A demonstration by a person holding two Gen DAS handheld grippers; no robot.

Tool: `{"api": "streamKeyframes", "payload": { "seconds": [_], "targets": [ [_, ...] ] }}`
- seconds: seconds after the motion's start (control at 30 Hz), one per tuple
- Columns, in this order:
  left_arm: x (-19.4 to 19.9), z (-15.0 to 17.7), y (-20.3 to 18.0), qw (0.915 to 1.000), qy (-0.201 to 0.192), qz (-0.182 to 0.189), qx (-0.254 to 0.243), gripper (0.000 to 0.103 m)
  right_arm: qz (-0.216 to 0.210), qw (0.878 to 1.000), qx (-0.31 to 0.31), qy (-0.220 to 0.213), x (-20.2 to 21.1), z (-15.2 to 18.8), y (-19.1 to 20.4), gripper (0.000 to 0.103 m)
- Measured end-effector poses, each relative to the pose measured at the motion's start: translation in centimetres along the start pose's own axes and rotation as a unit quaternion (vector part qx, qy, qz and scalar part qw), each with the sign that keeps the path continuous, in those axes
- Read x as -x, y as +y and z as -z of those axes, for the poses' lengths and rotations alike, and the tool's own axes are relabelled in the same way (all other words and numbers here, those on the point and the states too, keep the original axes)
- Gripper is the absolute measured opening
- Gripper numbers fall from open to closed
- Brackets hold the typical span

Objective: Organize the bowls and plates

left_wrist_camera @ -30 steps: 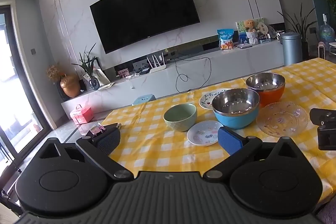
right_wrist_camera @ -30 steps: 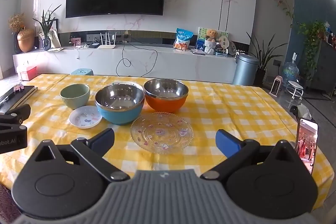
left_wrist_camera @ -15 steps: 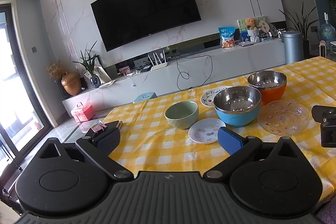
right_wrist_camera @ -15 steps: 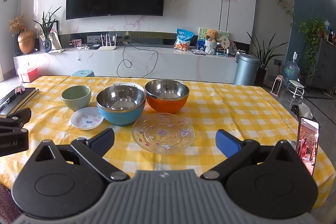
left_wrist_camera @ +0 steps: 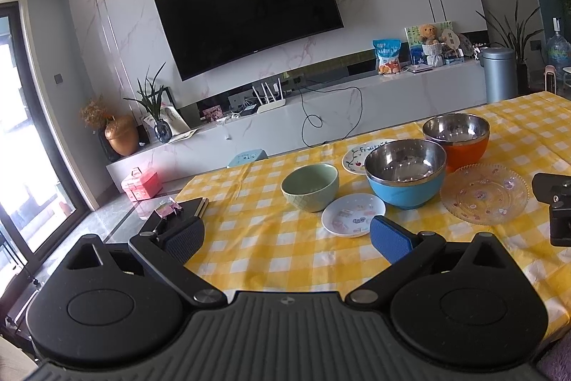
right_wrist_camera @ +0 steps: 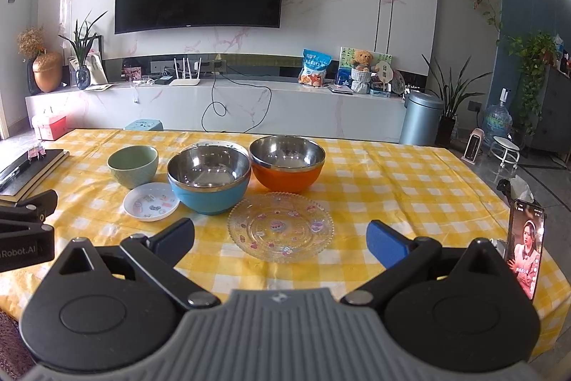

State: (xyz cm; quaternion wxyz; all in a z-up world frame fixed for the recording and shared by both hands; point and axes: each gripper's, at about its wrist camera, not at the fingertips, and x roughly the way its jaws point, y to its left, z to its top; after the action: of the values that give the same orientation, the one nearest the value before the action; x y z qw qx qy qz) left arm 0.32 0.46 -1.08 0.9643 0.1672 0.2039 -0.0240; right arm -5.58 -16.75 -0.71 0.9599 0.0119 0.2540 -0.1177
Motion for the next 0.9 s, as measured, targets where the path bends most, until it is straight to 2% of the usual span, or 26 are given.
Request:
{"api": "streamKeyframes", "payload": {
  "seconds": [0.9],
  "targets": [
    [-0.06, 0.07, 0.03, 1.0000, 0.002, 0.002, 0.000, 0.103, -0.006, 1.000, 0.003, 0.003, -0.12, 0.00, 0.25, 0.100]
  ]
}}
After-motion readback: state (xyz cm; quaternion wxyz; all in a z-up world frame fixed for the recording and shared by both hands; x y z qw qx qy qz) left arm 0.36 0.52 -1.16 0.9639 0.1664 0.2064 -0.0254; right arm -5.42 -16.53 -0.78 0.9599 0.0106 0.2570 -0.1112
